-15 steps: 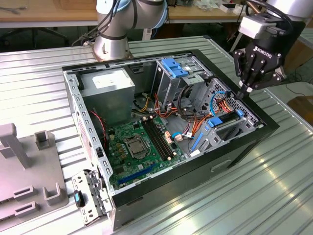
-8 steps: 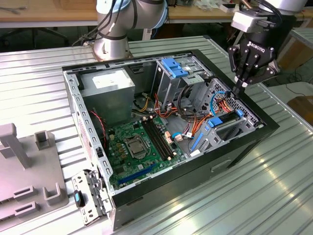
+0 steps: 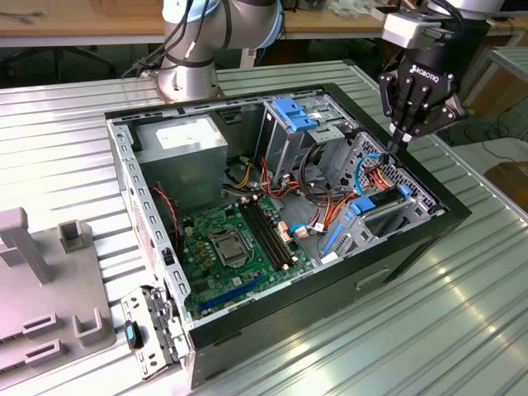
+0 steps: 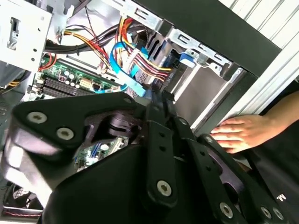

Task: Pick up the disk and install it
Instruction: 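Insert the second disk wire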

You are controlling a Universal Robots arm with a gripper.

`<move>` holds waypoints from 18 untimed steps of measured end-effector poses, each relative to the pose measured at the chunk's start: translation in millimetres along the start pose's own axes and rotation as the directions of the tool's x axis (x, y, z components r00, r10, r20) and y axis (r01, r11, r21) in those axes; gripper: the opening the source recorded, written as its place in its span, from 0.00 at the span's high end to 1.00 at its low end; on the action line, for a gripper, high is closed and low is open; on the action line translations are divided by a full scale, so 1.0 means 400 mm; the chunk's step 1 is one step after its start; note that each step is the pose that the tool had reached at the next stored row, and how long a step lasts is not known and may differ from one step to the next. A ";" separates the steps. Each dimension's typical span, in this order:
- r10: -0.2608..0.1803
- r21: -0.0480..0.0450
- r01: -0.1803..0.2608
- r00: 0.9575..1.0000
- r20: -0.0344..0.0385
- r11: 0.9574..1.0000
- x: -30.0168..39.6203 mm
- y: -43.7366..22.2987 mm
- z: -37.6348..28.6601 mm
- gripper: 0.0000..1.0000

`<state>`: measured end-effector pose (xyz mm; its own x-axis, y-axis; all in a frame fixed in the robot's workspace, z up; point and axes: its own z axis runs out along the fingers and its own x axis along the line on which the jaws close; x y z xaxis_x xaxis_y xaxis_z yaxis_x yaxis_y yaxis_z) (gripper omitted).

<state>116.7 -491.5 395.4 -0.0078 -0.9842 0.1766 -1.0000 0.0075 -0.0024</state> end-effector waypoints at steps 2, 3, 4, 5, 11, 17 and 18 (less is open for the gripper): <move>0.000 0.000 0.000 1.000 -0.007 1.000 -0.012 0.000 -0.001 0.64; 0.000 0.000 0.000 1.000 -0.013 1.000 -0.017 0.000 0.000 0.64; 0.000 0.000 0.000 1.000 -0.022 1.000 -0.023 0.001 0.001 0.64; 0.000 0.000 0.000 1.000 -0.030 1.000 -0.029 0.001 0.002 0.58; 0.001 0.001 -0.001 0.996 -0.086 1.000 -0.053 0.002 0.010 0.58; 0.001 0.001 -0.001 0.985 -0.175 1.000 -0.100 0.006 0.042 0.58; 0.001 0.001 -0.001 0.984 -0.177 1.000 -0.101 0.006 0.044 0.58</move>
<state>114.8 -454.8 370.9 -0.0091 -0.9375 0.3479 -1.0000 0.0084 -0.0037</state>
